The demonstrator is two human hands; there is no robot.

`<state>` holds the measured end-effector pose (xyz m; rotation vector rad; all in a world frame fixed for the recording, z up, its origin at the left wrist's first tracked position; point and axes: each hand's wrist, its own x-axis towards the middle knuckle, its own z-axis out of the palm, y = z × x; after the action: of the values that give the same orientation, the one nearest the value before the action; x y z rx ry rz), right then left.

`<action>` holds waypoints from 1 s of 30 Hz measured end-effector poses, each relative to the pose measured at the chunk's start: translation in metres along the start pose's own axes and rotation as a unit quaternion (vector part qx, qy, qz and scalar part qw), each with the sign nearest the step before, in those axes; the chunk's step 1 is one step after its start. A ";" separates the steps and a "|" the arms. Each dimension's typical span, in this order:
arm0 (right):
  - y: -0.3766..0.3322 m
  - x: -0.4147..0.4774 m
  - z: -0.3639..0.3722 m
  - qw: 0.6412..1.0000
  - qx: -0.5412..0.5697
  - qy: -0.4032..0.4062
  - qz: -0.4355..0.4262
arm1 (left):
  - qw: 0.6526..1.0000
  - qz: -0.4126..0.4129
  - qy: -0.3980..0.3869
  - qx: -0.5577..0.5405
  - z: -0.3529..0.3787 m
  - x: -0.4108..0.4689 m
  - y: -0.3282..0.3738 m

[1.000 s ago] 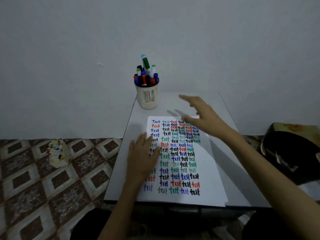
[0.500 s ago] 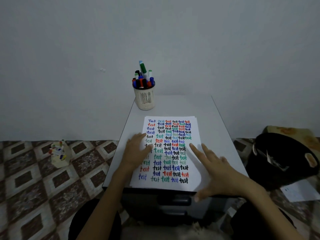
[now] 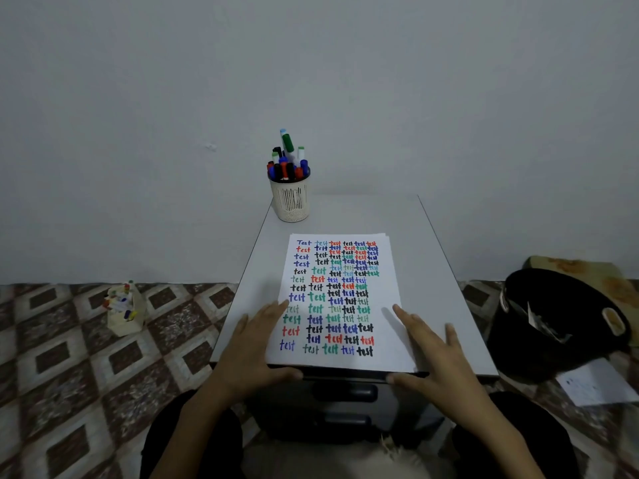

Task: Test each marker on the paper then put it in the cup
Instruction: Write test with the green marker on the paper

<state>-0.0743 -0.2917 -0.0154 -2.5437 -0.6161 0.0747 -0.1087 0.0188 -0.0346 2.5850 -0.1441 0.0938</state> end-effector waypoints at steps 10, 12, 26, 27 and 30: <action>0.003 -0.005 -0.003 0.993 0.106 0.054 0.017 | 0.999 -0.015 0.001 -0.036 -0.006 -0.006 0.004; 0.005 -0.004 0.001 0.988 0.123 0.089 0.021 | 0.999 -0.019 0.002 -0.045 -0.009 -0.006 0.011; 0.014 -0.001 0.012 0.988 0.101 0.120 -0.017 | 0.994 -0.045 0.021 -0.101 -0.013 -0.008 0.010; 0.016 0.000 0.012 0.987 0.104 0.117 -0.019 | 0.994 -0.043 0.020 -0.103 -0.013 -0.007 0.011; 0.020 0.001 0.013 0.986 0.130 0.106 -0.012 | 0.993 -0.036 0.017 -0.108 -0.016 -0.006 0.014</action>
<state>-0.0667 -0.3006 -0.0365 -2.2535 -0.5171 -0.1167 -0.1167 0.0157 -0.0147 2.3691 -0.0455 0.0893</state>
